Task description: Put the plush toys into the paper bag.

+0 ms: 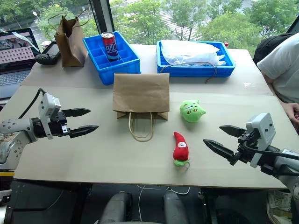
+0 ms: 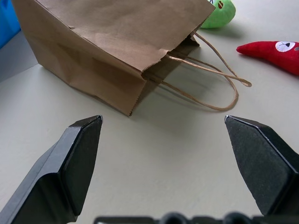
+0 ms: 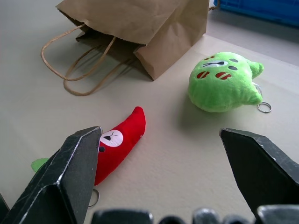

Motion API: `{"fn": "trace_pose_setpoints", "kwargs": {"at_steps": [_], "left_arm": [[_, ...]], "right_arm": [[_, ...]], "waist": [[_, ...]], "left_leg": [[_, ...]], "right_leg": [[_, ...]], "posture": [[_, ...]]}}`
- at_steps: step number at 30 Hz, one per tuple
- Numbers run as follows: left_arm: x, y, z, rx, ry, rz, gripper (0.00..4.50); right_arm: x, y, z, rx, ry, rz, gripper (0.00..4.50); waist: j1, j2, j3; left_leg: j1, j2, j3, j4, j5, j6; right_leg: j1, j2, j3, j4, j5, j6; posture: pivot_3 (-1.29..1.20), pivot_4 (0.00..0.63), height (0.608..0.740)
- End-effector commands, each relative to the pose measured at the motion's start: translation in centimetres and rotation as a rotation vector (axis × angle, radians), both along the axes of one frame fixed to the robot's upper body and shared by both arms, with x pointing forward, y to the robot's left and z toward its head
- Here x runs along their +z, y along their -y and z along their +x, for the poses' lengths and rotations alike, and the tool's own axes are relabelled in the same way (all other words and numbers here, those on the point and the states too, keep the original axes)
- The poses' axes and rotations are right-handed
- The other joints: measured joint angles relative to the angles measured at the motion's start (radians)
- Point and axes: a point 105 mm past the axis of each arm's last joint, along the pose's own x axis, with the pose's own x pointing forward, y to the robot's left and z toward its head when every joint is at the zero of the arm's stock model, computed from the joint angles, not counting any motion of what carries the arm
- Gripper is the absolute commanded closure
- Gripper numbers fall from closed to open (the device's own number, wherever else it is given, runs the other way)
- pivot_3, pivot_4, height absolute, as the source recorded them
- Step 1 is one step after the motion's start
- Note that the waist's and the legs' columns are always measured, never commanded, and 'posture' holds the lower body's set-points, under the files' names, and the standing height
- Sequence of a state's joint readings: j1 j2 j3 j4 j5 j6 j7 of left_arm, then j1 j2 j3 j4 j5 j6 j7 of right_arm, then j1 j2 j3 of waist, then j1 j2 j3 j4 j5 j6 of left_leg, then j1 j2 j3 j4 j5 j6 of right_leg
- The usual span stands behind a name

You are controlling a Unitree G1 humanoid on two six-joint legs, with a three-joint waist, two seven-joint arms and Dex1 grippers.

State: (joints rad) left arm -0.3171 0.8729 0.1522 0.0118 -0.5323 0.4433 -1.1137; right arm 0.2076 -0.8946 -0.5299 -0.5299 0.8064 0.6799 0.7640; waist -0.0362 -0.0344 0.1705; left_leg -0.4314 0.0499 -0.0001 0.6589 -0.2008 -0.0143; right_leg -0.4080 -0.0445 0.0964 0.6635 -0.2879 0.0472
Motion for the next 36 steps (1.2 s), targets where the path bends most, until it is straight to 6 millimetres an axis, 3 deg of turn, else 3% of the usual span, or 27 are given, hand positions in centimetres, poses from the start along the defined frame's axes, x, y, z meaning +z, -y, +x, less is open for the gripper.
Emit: {"fn": "trace_pose_setpoints", "kwargs": {"at_steps": [1,6,11,14,22,24,29,36], "left_arm": [[1.7,0.4,-0.3,-0.053,0.045,-0.006,0.0],[4.4,1.2,-1.7,-0.241,0.072,-0.037,0.0],[5.5,1.4,-2.7,-0.357,0.054,0.026,0.0],[5.7,2.0,-2.3,-0.387,0.085,0.052,0.0],[3.3,6.3,1.8,-0.551,0.359,0.33,0.0],[3.4,7.4,2.5,-0.581,0.395,0.307,0.0],[1.9,9.5,4.7,-0.667,0.569,0.46,0.0],[0.7,11.2,5.5,-0.777,0.678,0.562,0.0]], "right_arm": [[1.6,-0.1,0.1,0.024,0.067,-0.025,0.02],[3.6,-2.7,-0.4,0.185,0.064,-0.056,0.02],[5.9,-5.8,-1.8,0.339,0.026,-0.057,0.02],[6.5,-6.7,-2.2,0.367,0.006,-0.05,0.02],[5.2,-8.7,-2.0,0.347,-0.054,-0.047,0.02],[5.2,-8.8,-1.9,0.332,-0.047,-0.037,0.02],[5.1,-8.8,-2.0,0.289,-0.041,-0.024,0.02],[4.8,-8.7,-2.5,0.238,-0.061,-0.018,0.02]], "waist": [[0.0,0.0,0.0],[-0.002,0.0,0.0],[-0.004,0.0,0.0],[0.0,0.0,0.0],[0.031,0.0,0.0],[0.029,0.0,0.0],[0.025,0.0,0.0],[0.022,0.0,0.0]], "left_leg": [[0.0,0.0,0.0,0.0,0.0,0.0],[0.0,0.0,0.0,0.001,0.0,0.0],[0.0,0.0,0.0,0.001,0.0,0.0],[0.0,0.0,0.0,0.001,0.0,0.0],[0.0,-0.001,0.0,0.002,0.0,0.0],[-0.002,-0.001,-0.001,0.002,0.0,0.0],[-0.011,-0.001,-0.002,0.003,0.0,0.001],[-0.013,-0.002,-0.002,0.005,0.0,0.001]], "right_leg": [[0.0,0.0,0.0,0.0,0.0,0.0],[0.0,0.0,0.0,0.001,0.0,0.0],[0.0,0.001,0.0,0.001,0.001,-0.002],[0.001,0.001,0.0,0.0,0.001,-0.002],[0.002,0.0,0.0,0.0,0.003,-0.004],[0.001,0.0,0.0,-0.001,0.003,-0.004],[-0.008,0.0,0.0,0.002,0.005,-0.004],[-0.009,0.0,0.0,0.002,0.006,-0.002]], "posture": [[0.0,0.15,0.694],[0.0,0.15,0.694],[0.0,0.15,0.694],[0.0,0.15,0.694],[0.0,0.15,0.694],[0.0,0.15,0.694],[0.0,0.15,0.694],[0.0,0.15,0.694]]}}
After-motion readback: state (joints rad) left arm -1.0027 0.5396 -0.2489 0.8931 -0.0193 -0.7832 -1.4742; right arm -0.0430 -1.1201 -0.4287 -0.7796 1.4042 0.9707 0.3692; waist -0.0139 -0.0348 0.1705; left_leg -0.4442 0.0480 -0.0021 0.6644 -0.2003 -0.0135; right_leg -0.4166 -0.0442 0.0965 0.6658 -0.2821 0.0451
